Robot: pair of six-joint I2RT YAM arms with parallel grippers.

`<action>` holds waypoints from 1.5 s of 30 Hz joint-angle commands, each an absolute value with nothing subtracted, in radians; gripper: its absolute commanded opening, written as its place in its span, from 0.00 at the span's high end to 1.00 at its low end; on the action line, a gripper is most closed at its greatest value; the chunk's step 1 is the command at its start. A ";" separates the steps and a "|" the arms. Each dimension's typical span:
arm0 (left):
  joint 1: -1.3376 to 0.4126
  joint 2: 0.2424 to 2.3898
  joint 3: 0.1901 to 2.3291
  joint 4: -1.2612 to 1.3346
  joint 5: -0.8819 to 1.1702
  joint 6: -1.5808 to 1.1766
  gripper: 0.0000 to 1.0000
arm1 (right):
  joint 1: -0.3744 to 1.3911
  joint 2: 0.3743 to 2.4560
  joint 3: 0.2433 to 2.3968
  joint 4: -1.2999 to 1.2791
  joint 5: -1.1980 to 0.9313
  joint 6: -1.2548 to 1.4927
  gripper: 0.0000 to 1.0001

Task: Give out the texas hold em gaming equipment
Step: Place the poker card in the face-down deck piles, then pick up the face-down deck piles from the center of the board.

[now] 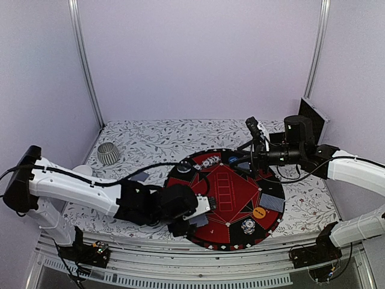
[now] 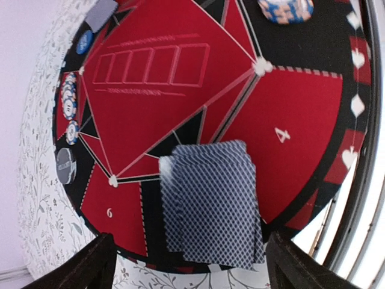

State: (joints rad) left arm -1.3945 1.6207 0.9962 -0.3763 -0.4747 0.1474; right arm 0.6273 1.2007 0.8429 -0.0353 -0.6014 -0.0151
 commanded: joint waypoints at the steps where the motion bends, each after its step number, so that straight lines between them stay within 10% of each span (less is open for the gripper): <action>1: -1.200 1.511 1.074 -0.469 -0.292 -0.033 0.11 | 0.626 1.197 0.853 -0.013 -0.620 -0.005 0.01; 11: -0.578 1.448 0.965 -0.634 -0.069 -0.330 0.02 | 0.626 1.189 0.843 -0.007 -0.629 -0.006 0.01; 24: -0.494 1.698 0.880 -0.543 -0.044 -0.267 0.02 | 0.626 1.198 0.837 -0.002 -0.636 -0.006 0.01; 45: -0.495 1.693 0.884 -0.536 0.032 -0.228 0.57 | 0.626 1.188 0.831 -0.002 -0.632 -0.006 0.01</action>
